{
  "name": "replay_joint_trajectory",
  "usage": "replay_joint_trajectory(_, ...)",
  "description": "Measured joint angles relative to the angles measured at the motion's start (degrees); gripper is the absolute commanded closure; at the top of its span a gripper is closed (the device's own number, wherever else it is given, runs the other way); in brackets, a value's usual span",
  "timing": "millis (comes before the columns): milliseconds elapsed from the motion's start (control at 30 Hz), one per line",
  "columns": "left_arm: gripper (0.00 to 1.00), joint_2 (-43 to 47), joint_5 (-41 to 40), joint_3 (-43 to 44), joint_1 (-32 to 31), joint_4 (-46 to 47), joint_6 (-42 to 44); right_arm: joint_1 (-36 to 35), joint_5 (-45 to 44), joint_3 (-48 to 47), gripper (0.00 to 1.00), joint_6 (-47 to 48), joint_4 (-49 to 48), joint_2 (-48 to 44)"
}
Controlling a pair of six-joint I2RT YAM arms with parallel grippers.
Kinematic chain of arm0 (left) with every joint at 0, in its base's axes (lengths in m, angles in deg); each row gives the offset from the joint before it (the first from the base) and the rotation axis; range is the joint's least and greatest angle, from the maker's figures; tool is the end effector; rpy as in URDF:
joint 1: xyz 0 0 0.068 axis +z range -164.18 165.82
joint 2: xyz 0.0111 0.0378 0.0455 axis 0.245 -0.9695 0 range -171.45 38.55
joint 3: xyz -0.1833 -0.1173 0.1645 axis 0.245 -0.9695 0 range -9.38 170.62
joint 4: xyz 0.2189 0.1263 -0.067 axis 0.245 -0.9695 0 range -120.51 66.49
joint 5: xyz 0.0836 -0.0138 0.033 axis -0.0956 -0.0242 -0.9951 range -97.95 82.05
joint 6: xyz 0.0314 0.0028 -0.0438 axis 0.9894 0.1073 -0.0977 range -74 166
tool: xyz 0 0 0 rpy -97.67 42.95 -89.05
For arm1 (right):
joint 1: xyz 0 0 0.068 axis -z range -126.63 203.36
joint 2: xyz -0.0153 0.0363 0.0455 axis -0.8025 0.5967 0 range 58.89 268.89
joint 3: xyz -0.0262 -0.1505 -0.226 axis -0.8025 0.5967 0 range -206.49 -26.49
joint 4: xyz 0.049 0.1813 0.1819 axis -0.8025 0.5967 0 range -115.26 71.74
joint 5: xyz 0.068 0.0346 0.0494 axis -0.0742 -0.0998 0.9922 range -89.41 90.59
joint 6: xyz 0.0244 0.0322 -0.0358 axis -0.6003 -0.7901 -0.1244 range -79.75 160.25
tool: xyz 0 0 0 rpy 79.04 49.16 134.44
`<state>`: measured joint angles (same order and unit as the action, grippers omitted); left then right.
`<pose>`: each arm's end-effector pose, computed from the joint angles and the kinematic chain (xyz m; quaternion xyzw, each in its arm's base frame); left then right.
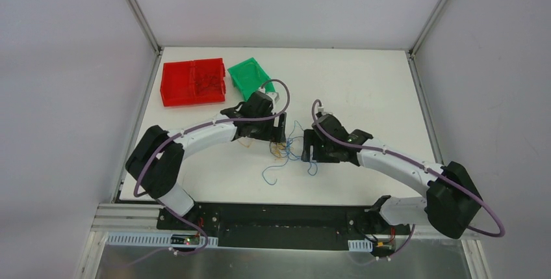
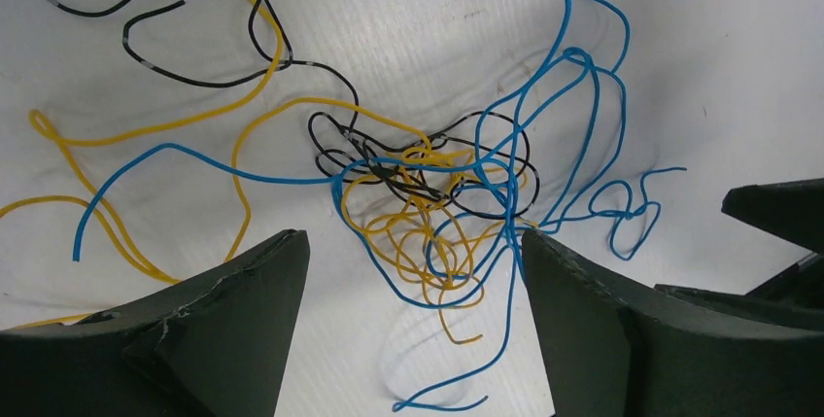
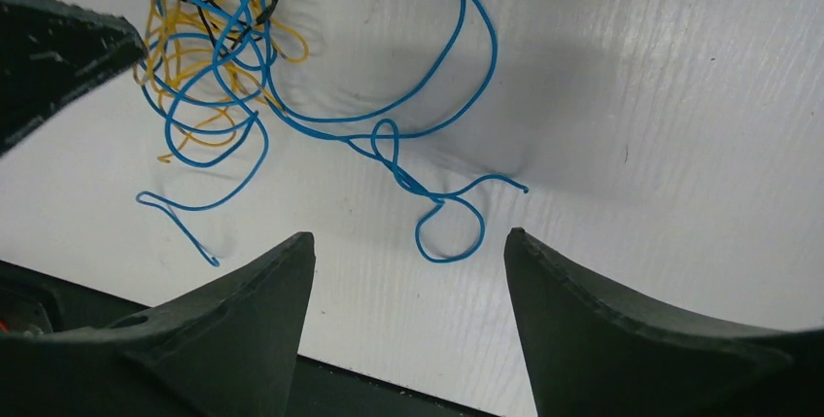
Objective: Untangle the cables
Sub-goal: Untie the cable.
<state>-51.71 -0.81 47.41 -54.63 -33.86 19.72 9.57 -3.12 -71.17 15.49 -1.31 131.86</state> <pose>0.2541 -0.2224 0.2167 0.1374 0.9081 -0.2631 0.2954 0.1848 0.1741 0.2160 -0.1461 0.9344 0.1569 0.2845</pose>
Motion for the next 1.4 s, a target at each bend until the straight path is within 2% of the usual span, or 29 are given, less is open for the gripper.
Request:
replay_joint_trajectory(133,0.17,-2.40,-0.20,1.75,0.44,-0.09,-0.37,-3.19,-3.85,0.11,0.26,0.72,0.98,1.68)
replay_joint_trajectory(267,0.17,-5.40,-0.07,4.39,1.99,-0.76,-1.79,-6.01,-8.87,-1.73,0.28,1.88,1.84,9.03)
replay_joint_trajectory(333,0.18,-6.75,-0.02,5.38,3.17,-1.27,-2.71,-7.15,-10.73,-2.16,0.32,2.38,1.79,11.63)
replay_joint_trajectory(433,0.18,-8.13,-0.04,6.43,4.37,-2.64,-3.52,-7.96,-12.11,-2.38,0.53,2.80,1.33,13.53)
replay_joint_trajectory(467,0.20,-8.35,0.02,6.54,4.59,-2.82,-3.67,-8.00,-12.50,-2.40,0.64,3.10,0.90,13.64)
replay_joint_trajectory(533,0.22,-8.98,0.33,6.80,4.72,-3.08,-4.35,-8.00,-12.85,-2.40,0.93,2.99,0.13,13.84)
replay_joint_trajectory(567,0.23,-9.29,0.68,6.82,4.87,-3.13,-4.61,-8.00,-13.00,-2.34,1.00,2.86,-0.28,13.84)
replay_joint_trajectory(667,0.26,-10.10,1.68,6.82,4.94,-3.34,-5.11,-8.00,-13.70,-1.38,1.00,2.23,-1.70,13.03)
replay_joint_trajectory(733,0.37,-10.25,1.97,6.82,5.25,-3.61,-5.33,-8.00,-14.21,0.09,1.00,2.05,-1.84,10.84)
replay_joint_trajectory(800,0.52,-10.32,2.45,6.82,5.31,-3.65,-5.60,-8.00,-15.13,1.70,1.00,1.92,-1.46,7.15)
replay_joint_trajectory(900,0.93,-11.65,3.56,7.58,5.31,-3.65,-5.75,-7.93,-16.26,2.29,1.00,1.95,-0.52,0.76)
replay_joint_trajectory(933,1.00,-12.57,4.00,8.09,5.31,-3.58,-5.81,-7.89,-16.70,2.29,1.00,1.97,-0.57,-1.36)
replay_joint_trajectory(1067,1.00,-15.15,4.20,8.41,5.31,-2.25,-6.23,-7.82,-18.73,2.27,1.00,2.32,-0.50,-10.16)
replay_joint_trajectory(1233,1.00,-12.63,0.76,5.55,5.46,-0.76,-6.69,-6.29,-23.98,1.86,1.00,2.89,1.20,-21.24)
replay_joint_trajectory(1400,1.00,-9.64,-1.92,2.25,6.82,-0.66,-6.93,-2.08,-29.53,-2.01,1.00,4.20,4.44,-28.30)
